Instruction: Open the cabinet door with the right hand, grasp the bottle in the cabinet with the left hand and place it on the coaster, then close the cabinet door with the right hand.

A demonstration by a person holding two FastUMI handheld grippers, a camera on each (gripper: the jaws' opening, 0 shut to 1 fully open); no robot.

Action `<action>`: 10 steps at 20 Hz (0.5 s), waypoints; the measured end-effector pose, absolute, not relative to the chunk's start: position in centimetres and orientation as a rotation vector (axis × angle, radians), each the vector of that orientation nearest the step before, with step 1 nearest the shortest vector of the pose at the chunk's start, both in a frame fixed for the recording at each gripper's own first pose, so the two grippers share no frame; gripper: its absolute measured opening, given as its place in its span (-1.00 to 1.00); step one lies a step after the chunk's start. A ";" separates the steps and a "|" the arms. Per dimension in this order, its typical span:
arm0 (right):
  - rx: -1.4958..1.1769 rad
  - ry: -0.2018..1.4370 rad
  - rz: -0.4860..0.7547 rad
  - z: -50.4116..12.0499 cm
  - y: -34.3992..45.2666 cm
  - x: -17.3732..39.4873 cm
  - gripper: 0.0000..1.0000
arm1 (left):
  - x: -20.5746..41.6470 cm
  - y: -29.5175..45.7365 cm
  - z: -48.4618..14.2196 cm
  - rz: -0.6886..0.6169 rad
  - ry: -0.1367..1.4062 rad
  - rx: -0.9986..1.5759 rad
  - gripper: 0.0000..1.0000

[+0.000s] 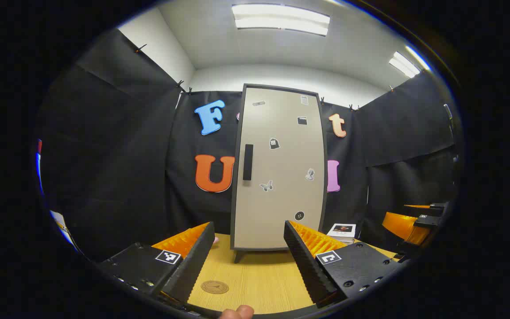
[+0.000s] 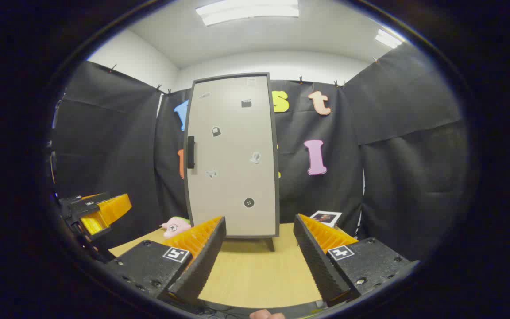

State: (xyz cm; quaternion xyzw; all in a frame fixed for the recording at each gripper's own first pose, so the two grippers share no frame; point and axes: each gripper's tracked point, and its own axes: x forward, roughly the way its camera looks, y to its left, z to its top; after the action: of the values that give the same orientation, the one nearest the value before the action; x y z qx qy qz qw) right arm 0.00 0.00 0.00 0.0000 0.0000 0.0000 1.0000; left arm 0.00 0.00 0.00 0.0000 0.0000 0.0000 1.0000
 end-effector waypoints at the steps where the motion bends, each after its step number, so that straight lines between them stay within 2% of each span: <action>1: -0.004 -0.004 -0.001 0.1 -0.1 -0.1 0.97 | -0.2 0.0 0.0 -0.001 -0.001 0.001 0.89; 2: -0.007 -0.005 -0.002 0.2 -0.1 -0.2 0.87 | -0.3 0.0 0.0 -0.001 -0.001 0.006 0.89; 3: -0.008 -0.008 -0.004 0.1 -0.2 -0.4 0.87 | -0.4 0.0 0.0 -0.002 0.000 0.010 0.89; 4: -0.005 -0.007 -0.005 0.1 -0.2 -0.6 0.96 | -0.5 -0.1 0.0 -0.003 0.001 0.013 0.90; 6: 0.002 0.000 -0.001 -0.2 0.0 -0.9 0.96 | -0.8 -0.1 -0.1 -0.004 0.004 0.018 0.89; 7: 0.003 0.004 -0.001 -0.3 0.0 -0.9 0.87 | -0.8 -0.1 -0.1 -0.003 0.006 0.020 0.89; 8: 0.002 0.004 -0.001 -0.4 0.0 -1.1 0.96 | -1.0 -0.1 -0.1 -0.002 0.008 0.021 0.89; 10: 0.000 0.010 -0.001 -0.6 0.1 -1.2 0.96 | -1.2 0.1 -0.2 0.000 0.011 0.020 0.89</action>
State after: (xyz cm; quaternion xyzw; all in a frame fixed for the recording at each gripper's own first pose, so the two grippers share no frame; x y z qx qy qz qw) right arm -1.15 0.10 -0.56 0.0001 0.0048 -0.0007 1.0000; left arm -1.18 0.15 -0.21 0.0101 0.0054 -0.0001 0.9999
